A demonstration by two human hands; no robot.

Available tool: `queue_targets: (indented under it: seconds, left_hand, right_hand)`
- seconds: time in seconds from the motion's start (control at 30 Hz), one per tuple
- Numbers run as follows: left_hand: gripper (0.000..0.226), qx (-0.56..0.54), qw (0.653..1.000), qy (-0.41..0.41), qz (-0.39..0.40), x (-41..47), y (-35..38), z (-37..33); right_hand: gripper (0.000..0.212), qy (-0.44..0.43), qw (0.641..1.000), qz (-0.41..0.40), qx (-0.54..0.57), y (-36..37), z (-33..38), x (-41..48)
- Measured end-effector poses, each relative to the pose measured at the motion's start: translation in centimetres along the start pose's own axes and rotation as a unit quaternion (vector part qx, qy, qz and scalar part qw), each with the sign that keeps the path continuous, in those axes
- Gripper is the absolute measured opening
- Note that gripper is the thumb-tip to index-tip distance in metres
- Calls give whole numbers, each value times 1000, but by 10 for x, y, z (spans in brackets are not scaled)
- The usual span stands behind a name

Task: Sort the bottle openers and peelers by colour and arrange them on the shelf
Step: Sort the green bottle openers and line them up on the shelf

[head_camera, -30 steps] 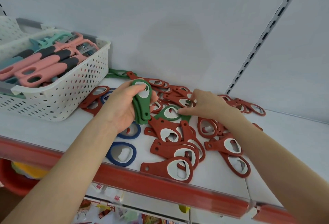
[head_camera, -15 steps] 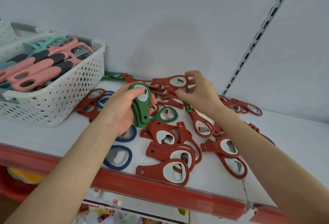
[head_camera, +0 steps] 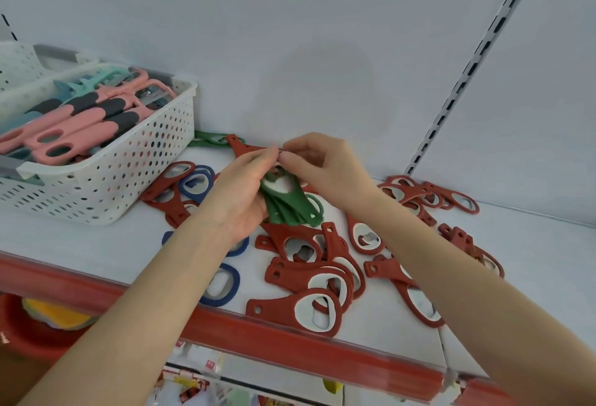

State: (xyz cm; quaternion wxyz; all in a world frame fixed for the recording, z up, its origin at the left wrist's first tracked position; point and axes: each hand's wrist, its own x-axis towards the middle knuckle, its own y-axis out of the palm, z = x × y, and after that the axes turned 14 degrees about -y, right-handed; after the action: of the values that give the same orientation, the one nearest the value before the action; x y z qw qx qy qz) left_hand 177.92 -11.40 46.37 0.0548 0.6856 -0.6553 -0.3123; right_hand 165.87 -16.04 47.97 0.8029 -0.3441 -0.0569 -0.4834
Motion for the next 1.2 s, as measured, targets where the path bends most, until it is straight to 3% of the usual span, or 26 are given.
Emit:
queue_targets:
  seconds: [0.07,0.13,0.23,0.33,0.43,0.5,0.63,0.83,0.93,1.03,1.1,1.2]
  left_hand:
    - [20,-17,999,18,-37,-1,-2,0]
    - [19,-33,997,25,-59,-4,-6,-2]
    - [23,-38,996,36,-69,-7,-12,-5]
    - [25,-36,996,40,-73,-7,-15,-5]
    - [23,-30,996,42,-79,-6,-15,-4]
    - [19,-29,995,38,-90,-6,-16,-3]
    - [13,-31,993,33,-111,-5,-21,-3]
    - [23,-21,991,27,-132,-7,-28,-6]
    - [37,-30,991,-12,-128,-6,-28,-5]
    - [53,-81,993,-62,-64,-9,-28,-7]
    - [46,-85,995,-50,-25,-15,-32,-9]
    - [16,-50,996,3,-74,-19,-43,-12]
  right_hand:
    - [9,-17,1000,9,-2,-4,-3,-1]
    - [9,-13,996,17,-81,-14,-12,0]
    - [26,43,952,158,-258,-25,-30,-6]
    - [47,80,909,264,-314,-22,-39,-14]
    - [45,90,922,247,-284,-21,-41,-12]
    - [31,92,942,215,-239,-24,-45,-10]
    - [12,82,990,109,-44,-34,-43,-6]
    - [15,43,996,-35,72,-40,-22,14]
    - [16,35,994,6,104,-17,-11,24]
    - [16,1,997,53,51,16,-5,31]
    - [12,-20,997,66,36,34,-5,37]
    - [12,-43,996,79,17,50,-10,48]
